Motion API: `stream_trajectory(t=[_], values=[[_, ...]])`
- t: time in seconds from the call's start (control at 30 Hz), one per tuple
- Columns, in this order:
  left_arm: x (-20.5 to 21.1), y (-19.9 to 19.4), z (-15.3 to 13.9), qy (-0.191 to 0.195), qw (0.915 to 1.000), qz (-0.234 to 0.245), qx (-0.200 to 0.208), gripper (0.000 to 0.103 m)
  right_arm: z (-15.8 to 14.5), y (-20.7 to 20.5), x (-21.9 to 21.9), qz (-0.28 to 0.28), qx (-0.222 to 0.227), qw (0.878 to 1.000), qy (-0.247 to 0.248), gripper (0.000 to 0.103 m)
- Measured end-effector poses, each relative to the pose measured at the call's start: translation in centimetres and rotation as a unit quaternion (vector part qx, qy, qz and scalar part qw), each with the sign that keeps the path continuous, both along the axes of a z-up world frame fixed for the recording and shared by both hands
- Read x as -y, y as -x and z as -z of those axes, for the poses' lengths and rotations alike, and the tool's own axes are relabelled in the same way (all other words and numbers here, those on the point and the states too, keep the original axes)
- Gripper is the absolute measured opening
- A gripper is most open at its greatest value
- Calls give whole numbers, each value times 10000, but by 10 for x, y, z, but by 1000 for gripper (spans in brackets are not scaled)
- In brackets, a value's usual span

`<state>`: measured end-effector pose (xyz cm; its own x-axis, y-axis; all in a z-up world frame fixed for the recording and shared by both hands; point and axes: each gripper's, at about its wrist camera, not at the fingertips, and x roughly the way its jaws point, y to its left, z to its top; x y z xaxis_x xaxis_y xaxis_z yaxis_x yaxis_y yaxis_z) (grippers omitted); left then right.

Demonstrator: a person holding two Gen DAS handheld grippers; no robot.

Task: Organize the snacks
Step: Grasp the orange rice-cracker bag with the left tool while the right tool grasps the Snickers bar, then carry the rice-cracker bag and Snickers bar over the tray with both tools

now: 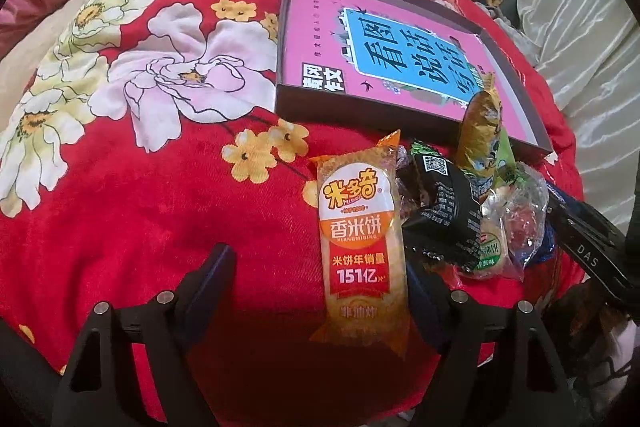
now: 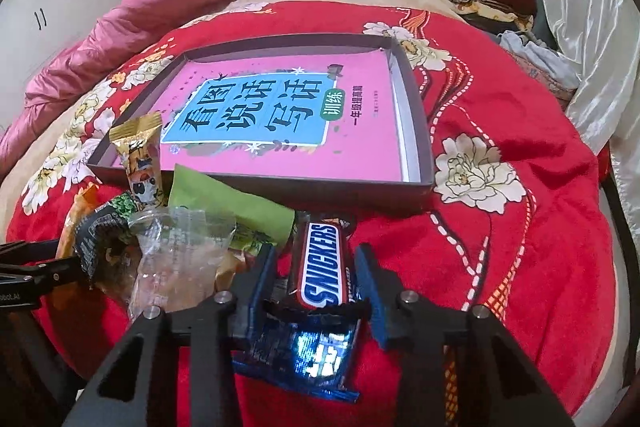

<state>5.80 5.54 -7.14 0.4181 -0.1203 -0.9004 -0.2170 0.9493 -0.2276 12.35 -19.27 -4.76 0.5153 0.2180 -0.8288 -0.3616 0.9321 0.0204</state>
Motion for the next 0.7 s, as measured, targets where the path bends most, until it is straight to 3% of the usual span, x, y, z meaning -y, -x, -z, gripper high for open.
stream_trajectory(t=[0.1,0.17,0.2,0.23,0.37,0.7], values=[[-4,0,3,82,10000,-27,-24,76,1,-4,3,-7,-14,10000,-56,32],[-6,0,4,46,10000,-71,-44,65,0,-5,7,15,-25,9999,-136,31],[-7,0,5,-39,9999,-115,-67,47,-2,-3,9,31,10,9998,-188,31],[-8,0,6,-111,9998,-132,-120,43,-4,-2,11,30,48,9998,-207,31],[-16,0,7,170,9997,-153,-75,42,-12,2,19,65,140,9989,-443,31],[-15,7,-14,305,9992,-64,234,39,-30,11,32,143,342,9937,-1055,30]])
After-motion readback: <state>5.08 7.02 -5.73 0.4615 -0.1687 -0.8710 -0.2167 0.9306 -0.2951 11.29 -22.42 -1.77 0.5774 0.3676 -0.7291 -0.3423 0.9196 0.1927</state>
